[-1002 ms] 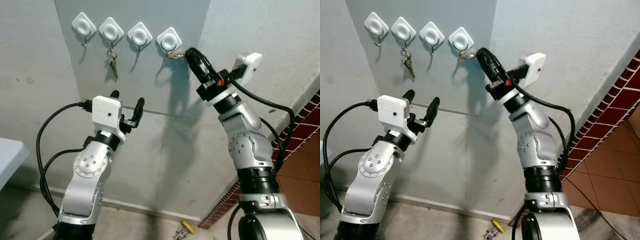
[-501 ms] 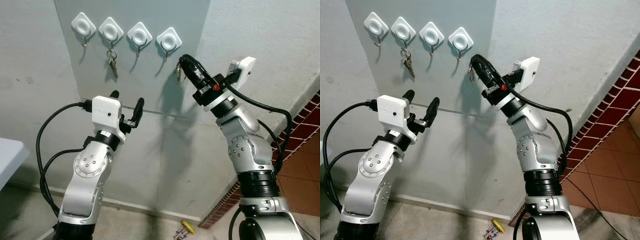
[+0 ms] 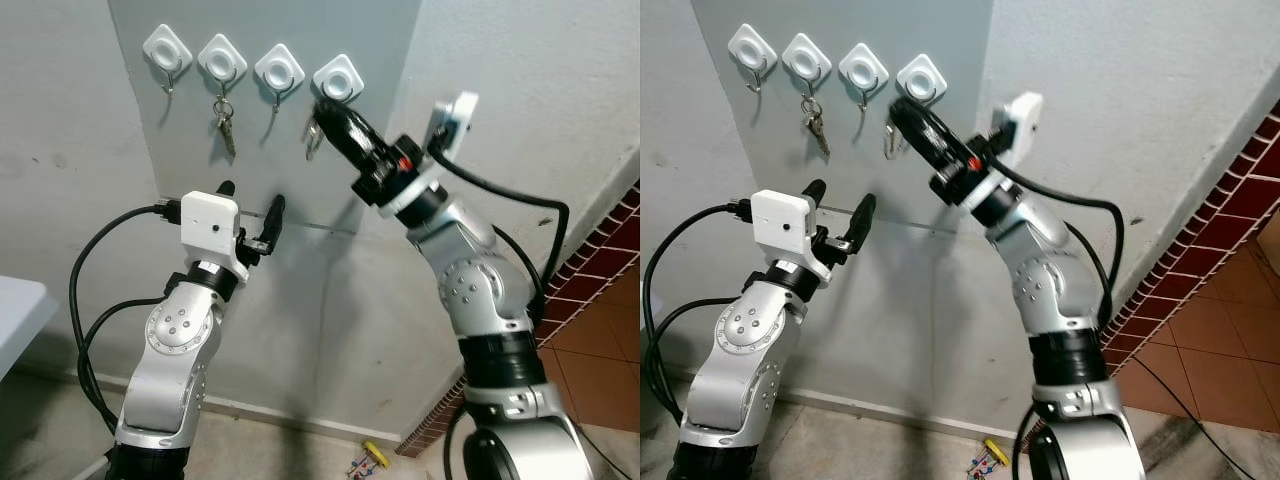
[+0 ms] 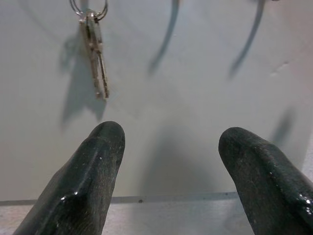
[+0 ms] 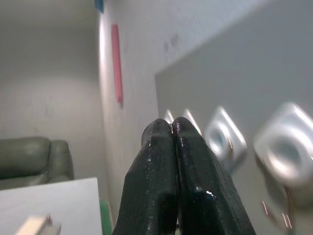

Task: Hang keys on a hook

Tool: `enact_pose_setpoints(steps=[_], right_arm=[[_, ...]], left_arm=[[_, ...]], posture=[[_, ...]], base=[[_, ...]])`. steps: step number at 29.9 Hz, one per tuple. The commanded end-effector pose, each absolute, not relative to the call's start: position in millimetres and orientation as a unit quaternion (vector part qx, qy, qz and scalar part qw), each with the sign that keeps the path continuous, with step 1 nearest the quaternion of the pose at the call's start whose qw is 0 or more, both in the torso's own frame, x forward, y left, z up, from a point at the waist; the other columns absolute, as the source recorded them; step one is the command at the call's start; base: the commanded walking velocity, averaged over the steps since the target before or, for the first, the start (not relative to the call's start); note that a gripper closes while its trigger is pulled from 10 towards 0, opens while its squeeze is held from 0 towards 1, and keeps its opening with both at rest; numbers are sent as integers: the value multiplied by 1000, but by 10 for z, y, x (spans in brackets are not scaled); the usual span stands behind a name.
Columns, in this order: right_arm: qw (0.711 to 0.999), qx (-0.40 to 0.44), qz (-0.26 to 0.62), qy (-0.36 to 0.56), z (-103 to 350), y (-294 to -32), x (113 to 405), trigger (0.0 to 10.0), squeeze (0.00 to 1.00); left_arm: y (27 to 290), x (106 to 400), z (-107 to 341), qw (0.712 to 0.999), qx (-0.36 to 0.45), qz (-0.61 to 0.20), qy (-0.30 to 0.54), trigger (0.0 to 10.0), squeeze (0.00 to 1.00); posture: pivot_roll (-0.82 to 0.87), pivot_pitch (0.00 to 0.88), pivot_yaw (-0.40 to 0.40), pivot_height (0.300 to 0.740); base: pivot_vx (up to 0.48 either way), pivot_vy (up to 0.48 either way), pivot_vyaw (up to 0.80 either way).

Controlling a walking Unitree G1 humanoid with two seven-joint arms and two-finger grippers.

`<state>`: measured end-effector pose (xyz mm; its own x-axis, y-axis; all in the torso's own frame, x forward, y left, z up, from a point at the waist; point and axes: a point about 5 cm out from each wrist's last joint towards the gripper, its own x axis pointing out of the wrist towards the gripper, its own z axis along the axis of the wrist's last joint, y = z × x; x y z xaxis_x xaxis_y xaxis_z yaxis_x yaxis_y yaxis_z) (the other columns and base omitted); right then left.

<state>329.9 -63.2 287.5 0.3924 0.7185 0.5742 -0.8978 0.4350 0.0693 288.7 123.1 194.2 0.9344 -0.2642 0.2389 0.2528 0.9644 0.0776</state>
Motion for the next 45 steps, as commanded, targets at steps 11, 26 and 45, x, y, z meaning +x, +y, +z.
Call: enact_pose_setpoints(steps=[11,26,45], right_arm=[[836,190,452,-246,2893,-775,3429,10000,0],[844,188,443,-237,2832,-828,3449,10000,0],[864,178,415,-222,2724,-775,3581,10000,0]], left_arm=[[1207,2867,2007,982,17,-133,-136,10000,0],[1205,2870,2005,982,15,-135,-134,10000,0],[1228,2855,2029,982,14,-128,-137,10000,0]], posture=[[-18,0,-75,740],[-23,0,-68,740],[-1,0,-74,740]], base=[[0,0,0],[0,0,0],[0,0,0]])
